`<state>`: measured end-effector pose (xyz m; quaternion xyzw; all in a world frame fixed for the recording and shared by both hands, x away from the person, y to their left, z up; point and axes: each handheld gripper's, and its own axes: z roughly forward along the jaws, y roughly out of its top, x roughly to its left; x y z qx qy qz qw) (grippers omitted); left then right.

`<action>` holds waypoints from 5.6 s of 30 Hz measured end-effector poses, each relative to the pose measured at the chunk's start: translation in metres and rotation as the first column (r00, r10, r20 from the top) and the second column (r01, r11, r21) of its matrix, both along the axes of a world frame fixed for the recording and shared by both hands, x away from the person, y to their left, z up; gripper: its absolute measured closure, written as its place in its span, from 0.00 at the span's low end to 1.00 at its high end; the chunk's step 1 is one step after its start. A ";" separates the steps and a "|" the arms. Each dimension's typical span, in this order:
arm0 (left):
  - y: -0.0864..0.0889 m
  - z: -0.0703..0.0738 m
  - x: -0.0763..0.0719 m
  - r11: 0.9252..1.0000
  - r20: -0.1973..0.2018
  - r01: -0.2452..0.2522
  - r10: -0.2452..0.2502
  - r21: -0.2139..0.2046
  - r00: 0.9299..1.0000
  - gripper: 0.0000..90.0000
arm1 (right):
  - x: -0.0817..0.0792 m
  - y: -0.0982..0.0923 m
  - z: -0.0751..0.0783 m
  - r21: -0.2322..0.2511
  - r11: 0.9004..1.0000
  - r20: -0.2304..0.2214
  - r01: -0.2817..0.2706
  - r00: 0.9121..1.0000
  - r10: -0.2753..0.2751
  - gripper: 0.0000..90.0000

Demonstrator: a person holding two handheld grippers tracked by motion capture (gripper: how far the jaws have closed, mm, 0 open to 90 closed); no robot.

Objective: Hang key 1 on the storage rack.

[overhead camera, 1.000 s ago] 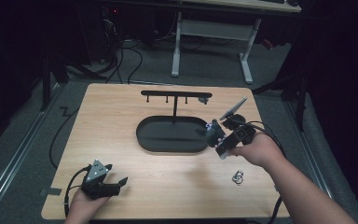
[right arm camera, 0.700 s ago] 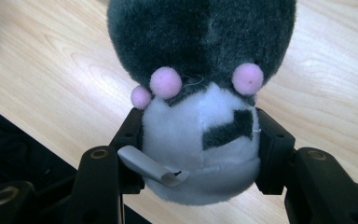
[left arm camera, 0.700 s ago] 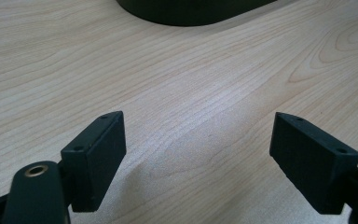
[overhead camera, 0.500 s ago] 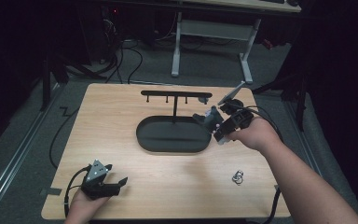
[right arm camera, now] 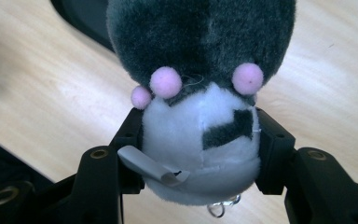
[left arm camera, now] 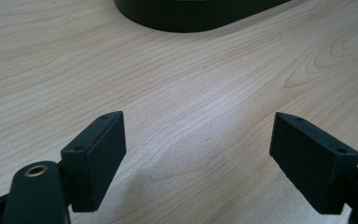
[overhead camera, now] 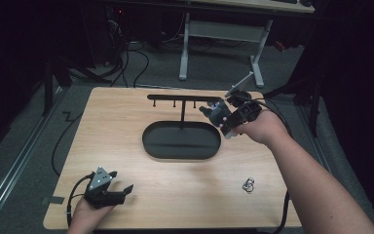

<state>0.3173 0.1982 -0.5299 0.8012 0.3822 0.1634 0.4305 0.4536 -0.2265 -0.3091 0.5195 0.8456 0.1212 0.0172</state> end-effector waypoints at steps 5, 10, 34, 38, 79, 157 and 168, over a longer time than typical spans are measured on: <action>0.001 0.000 0.000 1.000 0.002 0.000 0.000 -0.001 1.000 0.21 | 0.005 -0.003 0.002 -0.003 1.000 0.030 0.030 0.999 -0.030 0.53; 0.001 0.000 0.000 1.000 0.002 0.000 0.000 0.000 1.000 0.21 | 0.004 -0.009 -0.006 -0.021 0.999 0.028 0.043 0.999 -0.043 0.53; -0.001 -0.001 0.000 1.000 -0.001 0.011 -0.011 0.008 1.000 0.21 | -0.002 -0.015 -0.046 -0.040 0.998 -0.001 0.041 0.999 -0.041 0.53; -0.002 -0.001 0.000 1.000 -0.001 0.012 -0.012 0.008 1.000 0.21 | -0.002 -0.014 -0.051 -0.037 0.998 -0.004 0.041 0.999 -0.042 0.53; -0.004 -0.002 0.000 1.000 -0.005 0.022 -0.022 0.019 1.000 0.21 | 0.001 -0.013 -0.044 -0.123 0.991 0.105 0.061 0.993 -0.048 0.55; -0.010 0.000 -0.003 0.999 0.006 0.040 -0.040 0.026 0.999 0.22 | -0.144 -0.090 -0.152 -0.024 0.995 0.051 0.092 0.995 -0.091 0.58; -0.009 -0.002 -0.002 0.999 -0.001 0.036 -0.036 0.024 0.999 0.22 | -0.141 -0.103 -0.176 0.042 0.987 0.024 0.158 0.987 -0.159 0.70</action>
